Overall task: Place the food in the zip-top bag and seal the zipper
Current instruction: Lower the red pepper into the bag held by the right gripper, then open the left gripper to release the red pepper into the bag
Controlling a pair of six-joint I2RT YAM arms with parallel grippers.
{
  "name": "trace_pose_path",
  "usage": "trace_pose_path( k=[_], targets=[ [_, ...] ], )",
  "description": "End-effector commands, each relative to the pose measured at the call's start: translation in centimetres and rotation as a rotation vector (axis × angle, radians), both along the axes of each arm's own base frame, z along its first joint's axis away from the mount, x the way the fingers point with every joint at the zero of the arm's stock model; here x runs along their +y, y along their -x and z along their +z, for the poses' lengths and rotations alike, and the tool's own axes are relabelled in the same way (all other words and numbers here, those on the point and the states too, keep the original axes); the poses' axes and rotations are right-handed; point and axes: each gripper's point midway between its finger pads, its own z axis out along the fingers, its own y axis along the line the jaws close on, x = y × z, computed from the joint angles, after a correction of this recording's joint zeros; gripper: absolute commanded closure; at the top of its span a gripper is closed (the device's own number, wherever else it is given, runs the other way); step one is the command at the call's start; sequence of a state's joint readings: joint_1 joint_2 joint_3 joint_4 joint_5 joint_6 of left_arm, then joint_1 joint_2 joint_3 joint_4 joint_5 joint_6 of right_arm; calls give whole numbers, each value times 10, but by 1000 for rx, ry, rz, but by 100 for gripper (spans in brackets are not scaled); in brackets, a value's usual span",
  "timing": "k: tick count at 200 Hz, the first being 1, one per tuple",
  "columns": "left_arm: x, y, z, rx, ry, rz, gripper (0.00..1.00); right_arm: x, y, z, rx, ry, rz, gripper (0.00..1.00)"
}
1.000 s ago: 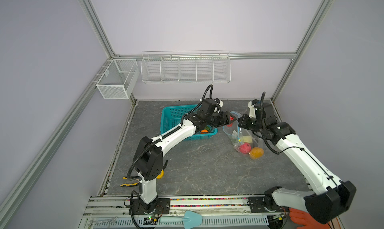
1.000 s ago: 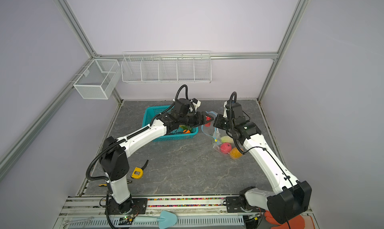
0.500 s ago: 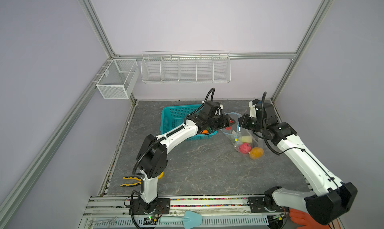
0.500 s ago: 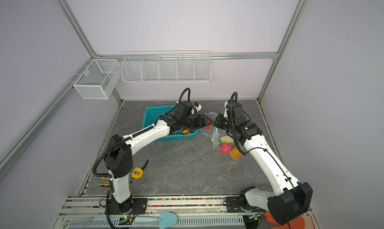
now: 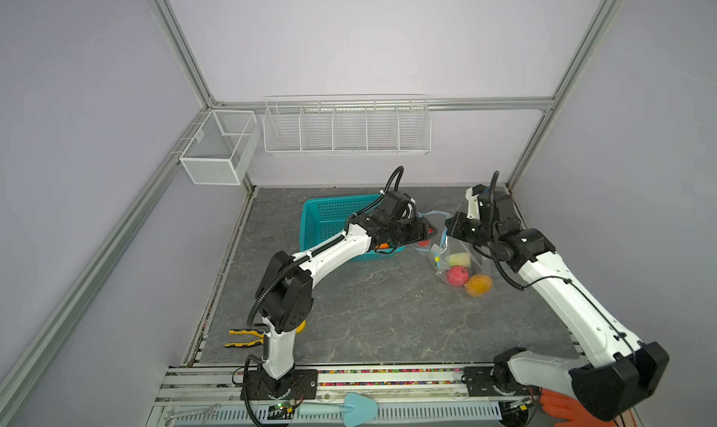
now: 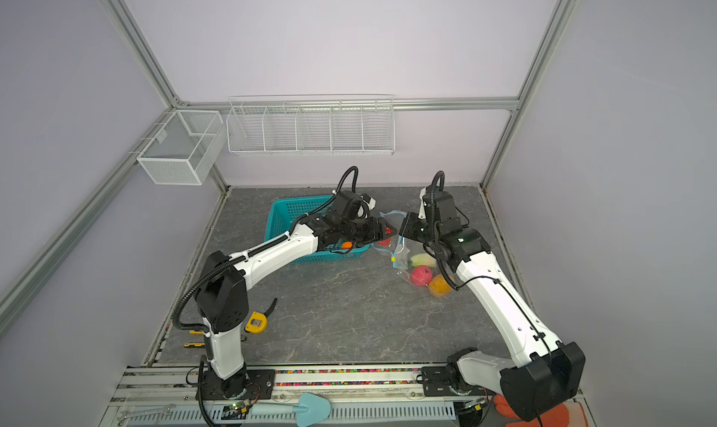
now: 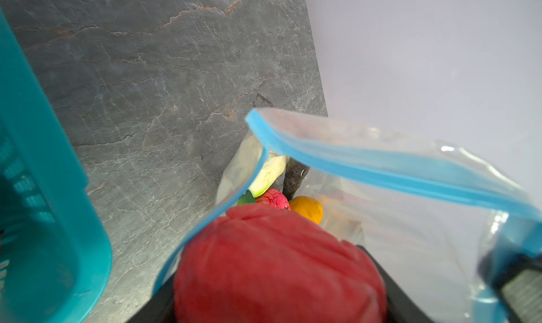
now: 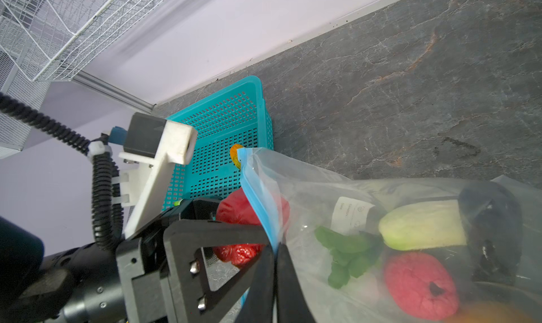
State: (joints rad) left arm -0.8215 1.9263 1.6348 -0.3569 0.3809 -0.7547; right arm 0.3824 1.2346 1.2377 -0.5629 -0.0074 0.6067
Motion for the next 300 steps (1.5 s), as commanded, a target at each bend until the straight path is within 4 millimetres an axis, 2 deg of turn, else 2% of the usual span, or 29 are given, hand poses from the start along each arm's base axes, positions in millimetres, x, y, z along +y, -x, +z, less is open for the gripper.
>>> trace_pose_path(
  k=[1,49,136,245,300],
  targets=[
    [-2,-2,3,-22,-18,1,36,0,-1,18,-48,-26,-11,93],
    [0,-1,4,-26,-15,1,22,2,-2,16,-43,-28,-8,93],
    [0,-1,5,-27,-12,6,12,1,-1,17,-45,-24,-8,93],
    [5,0,9,-37,-11,19,12,1,0,16,-44,-24,-9,93],
    [28,-1,19,-92,-105,63,13,0,0,13,-43,-22,-11,93]
  ],
)
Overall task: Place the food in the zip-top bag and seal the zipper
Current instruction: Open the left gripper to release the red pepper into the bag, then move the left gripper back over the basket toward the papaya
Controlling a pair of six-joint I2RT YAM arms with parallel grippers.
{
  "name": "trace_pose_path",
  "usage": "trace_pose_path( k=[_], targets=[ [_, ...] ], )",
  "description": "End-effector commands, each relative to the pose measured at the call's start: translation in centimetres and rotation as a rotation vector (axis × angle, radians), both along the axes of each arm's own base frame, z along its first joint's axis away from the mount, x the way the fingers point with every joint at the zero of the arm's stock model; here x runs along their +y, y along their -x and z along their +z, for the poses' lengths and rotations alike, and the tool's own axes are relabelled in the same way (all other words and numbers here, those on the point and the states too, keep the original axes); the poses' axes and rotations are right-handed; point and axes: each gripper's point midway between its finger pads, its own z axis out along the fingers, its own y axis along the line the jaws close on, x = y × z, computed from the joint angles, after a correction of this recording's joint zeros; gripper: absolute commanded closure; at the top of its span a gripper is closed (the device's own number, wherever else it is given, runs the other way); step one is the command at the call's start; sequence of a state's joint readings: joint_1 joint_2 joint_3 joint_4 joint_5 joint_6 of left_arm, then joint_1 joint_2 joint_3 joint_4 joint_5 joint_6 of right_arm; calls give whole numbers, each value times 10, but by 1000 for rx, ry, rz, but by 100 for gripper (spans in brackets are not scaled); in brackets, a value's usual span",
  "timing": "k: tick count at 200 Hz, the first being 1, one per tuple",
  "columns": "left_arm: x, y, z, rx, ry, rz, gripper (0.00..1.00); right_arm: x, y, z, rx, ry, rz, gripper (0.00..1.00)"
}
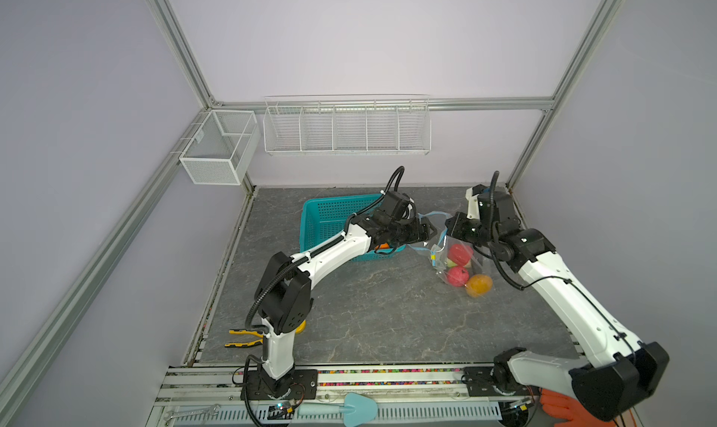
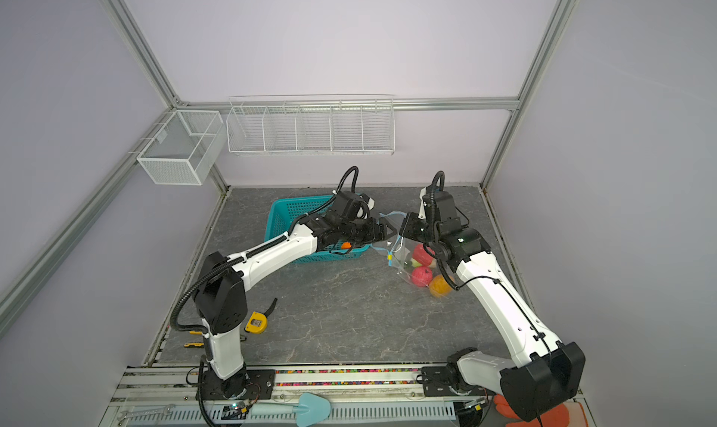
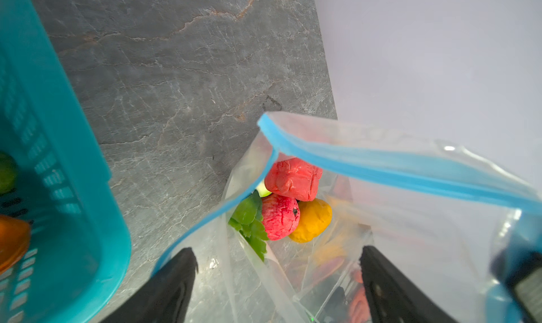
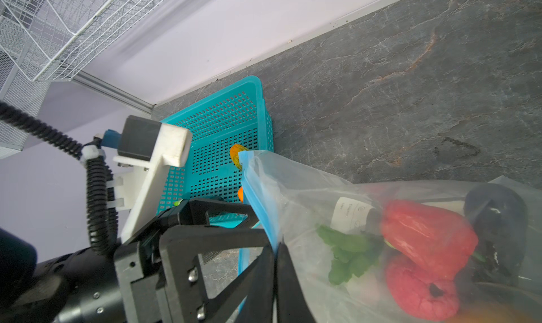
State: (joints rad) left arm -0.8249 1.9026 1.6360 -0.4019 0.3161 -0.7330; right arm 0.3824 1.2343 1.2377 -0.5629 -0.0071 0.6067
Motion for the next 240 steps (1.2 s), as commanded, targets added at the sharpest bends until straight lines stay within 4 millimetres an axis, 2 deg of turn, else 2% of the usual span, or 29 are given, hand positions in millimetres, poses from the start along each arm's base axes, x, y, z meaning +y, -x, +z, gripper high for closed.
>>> trace_pose_path(
  k=[1,84,107,170,240],
  targets=[
    [18,1,17,-60,-61,28,13,0,0,13,-43,-21,-10,93],
    [59,-1,35,-115,-179,103,16,-2,4,9,-33,-10,-12,93],
    [76,-8,32,-106,-212,141,16,-2,4,9,-30,-12,-13,93],
    [123,-45,1,-69,-325,250,17,1,0,1,-10,-7,-4,93],
    [150,-90,-53,-4,-443,297,17,6,-12,-12,19,11,5,93]
  ],
)
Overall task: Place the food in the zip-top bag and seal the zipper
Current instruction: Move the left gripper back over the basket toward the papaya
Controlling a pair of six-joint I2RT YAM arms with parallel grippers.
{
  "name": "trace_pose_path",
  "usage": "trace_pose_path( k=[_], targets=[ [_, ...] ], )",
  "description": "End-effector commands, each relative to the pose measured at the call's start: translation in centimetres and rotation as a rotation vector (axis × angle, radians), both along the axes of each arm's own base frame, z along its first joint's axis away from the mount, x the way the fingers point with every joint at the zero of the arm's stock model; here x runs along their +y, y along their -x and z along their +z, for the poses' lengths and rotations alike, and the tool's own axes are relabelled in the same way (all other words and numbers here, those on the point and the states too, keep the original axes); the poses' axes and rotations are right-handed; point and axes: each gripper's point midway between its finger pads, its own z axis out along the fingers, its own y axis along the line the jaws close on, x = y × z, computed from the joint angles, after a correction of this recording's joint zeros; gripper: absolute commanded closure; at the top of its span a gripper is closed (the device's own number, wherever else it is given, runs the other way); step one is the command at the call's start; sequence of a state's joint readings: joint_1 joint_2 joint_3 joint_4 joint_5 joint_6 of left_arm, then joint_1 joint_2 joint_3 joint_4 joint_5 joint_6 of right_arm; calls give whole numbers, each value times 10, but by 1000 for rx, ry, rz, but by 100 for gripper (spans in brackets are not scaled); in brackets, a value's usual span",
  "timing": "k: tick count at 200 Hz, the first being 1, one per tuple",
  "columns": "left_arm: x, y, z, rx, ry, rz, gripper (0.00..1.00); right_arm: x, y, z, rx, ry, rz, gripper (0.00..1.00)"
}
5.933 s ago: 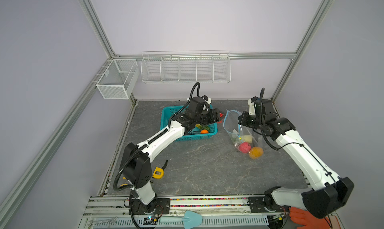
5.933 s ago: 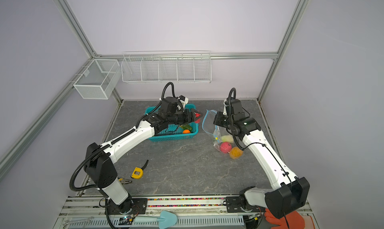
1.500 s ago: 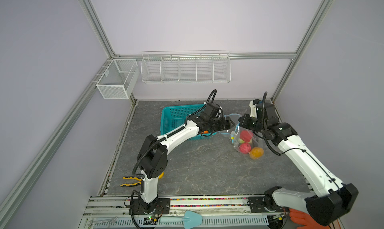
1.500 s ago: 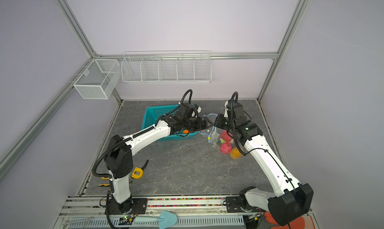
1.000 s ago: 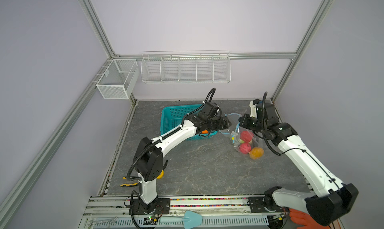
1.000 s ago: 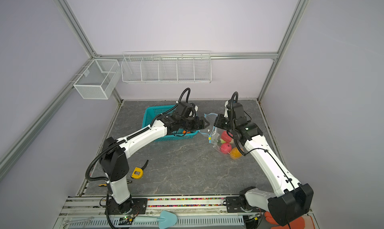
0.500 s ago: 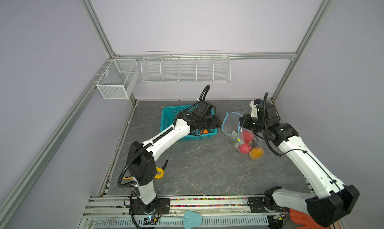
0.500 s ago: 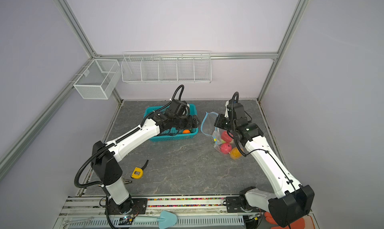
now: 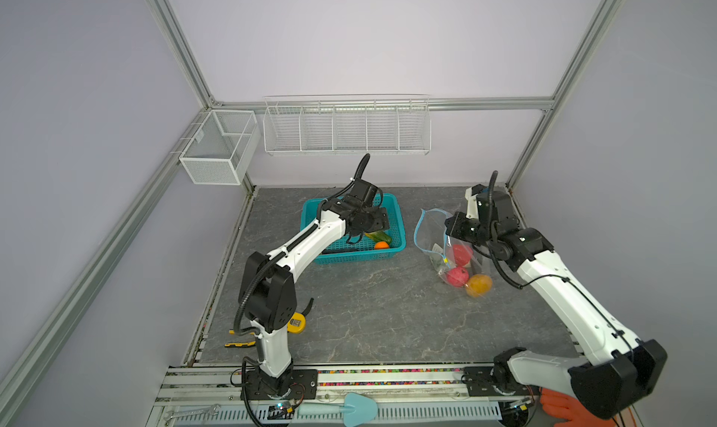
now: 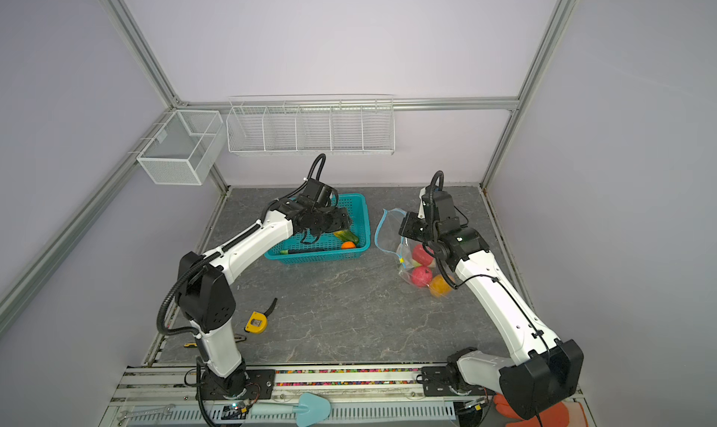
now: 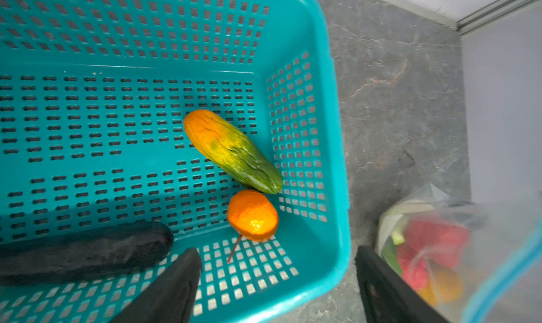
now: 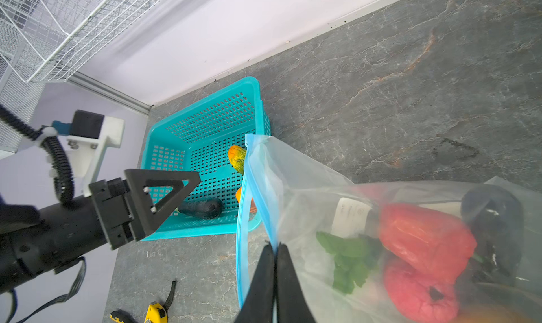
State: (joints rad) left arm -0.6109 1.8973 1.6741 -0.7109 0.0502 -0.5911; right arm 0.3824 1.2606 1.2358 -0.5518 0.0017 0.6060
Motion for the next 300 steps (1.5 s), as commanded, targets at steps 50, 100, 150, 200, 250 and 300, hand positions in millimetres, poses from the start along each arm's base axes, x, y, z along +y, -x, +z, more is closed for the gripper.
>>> trace_pose_path(
  k=[50,100,150,200,250,300],
  targets=[
    [13,-34,-40,48,-149,17,10,8,-12,-13,24,7,13,93],
    [14,-52,-64,63,-225,41,4,8,-13,-20,40,16,11,93],
    [9,-60,-86,92,-243,35,0,8,-14,-20,41,17,10,93],
    [1,-61,-104,120,-229,21,0,9,-15,-22,48,13,9,93],
    [-13,-60,-119,145,-216,2,0,12,-16,-27,61,2,16,93],
    [-15,-63,-125,148,-220,0,1,13,-16,-27,63,0,16,93]
  ],
)
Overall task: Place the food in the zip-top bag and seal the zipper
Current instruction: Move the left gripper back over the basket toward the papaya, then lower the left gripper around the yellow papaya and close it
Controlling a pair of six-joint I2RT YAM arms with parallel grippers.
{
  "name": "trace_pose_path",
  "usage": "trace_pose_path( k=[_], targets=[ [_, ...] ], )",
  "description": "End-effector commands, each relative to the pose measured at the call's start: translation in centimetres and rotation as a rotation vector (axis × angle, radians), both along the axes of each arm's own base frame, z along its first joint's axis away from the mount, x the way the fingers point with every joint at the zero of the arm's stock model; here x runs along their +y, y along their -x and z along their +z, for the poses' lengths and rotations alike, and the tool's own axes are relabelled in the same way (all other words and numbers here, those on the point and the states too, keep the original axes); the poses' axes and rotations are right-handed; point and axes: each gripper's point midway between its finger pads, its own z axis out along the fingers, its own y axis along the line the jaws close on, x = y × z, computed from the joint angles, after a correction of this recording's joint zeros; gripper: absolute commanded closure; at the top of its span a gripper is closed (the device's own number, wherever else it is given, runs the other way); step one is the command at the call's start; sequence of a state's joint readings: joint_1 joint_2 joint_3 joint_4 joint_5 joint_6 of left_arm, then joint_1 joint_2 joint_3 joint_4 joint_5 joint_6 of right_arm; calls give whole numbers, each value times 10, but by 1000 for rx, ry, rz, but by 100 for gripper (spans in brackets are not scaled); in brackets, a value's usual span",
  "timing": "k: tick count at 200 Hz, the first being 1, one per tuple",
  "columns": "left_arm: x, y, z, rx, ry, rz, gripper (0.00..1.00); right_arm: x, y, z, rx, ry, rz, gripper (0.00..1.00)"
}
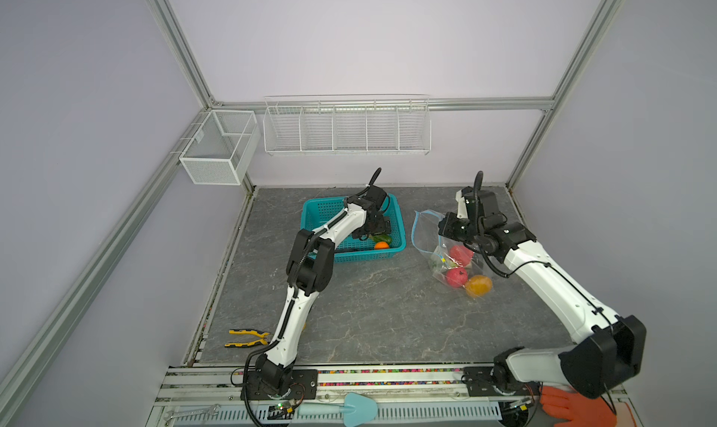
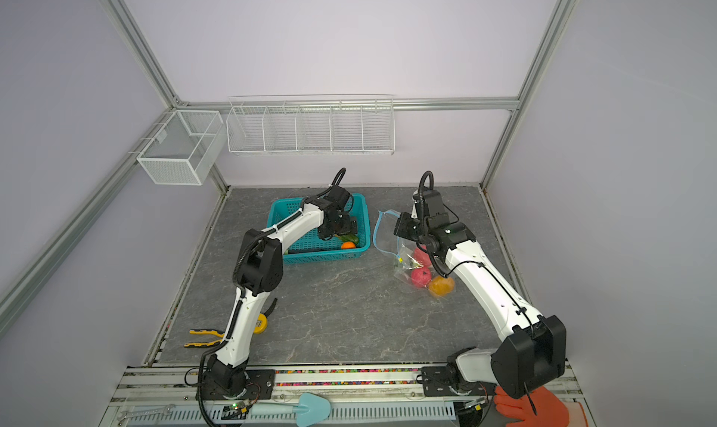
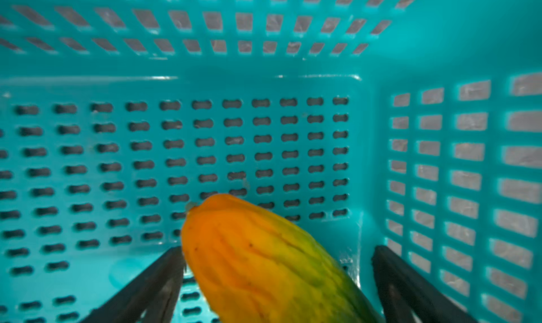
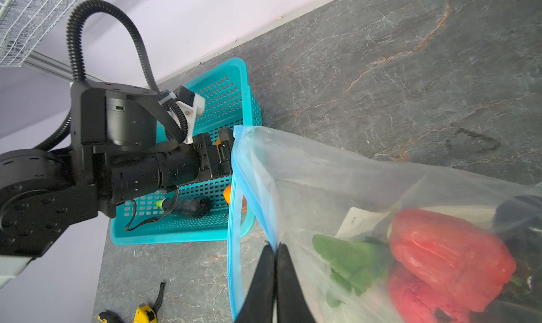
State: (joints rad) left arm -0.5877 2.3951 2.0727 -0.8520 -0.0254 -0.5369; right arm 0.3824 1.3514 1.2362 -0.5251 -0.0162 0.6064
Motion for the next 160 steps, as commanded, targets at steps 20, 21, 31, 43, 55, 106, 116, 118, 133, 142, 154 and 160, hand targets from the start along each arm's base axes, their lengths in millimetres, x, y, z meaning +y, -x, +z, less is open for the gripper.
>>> trace_pose_path(
  k=[20,21,31,43,55,106,116,118,133,142,154,160],
  targets=[
    [0,-4,2,-3,-22,-9,6,3,0,1,-1,-10,0,93],
    [1,-4,2,-2,-23,-9,6,3,0,2,-3,-11,1,93],
    [3,-5,3,-4,-27,-5,10,2,0,2,-2,-10,-1,93],
    [7,-6,3,-4,-28,3,14,2,0,2,-4,-9,-1,93],
    [10,-8,3,-2,-29,8,18,1,1,3,-6,-9,-1,93],
    [25,-8,6,-5,-39,32,23,0,2,5,-12,-5,0,93],
    [30,-9,7,-1,-42,41,25,1,2,5,-11,-6,3,93],
    [30,-9,7,-1,-43,41,25,1,2,5,-12,-6,3,93],
    [36,-9,8,2,-46,52,29,1,3,6,-14,-8,3,93],
    [40,-9,9,2,-45,59,30,2,3,7,-15,-8,6,93],
    [45,-10,11,-2,-43,66,30,1,4,8,-19,-9,4,93],
    [47,-10,12,-6,-41,70,31,1,4,8,-20,-8,2,93]
  ],
)
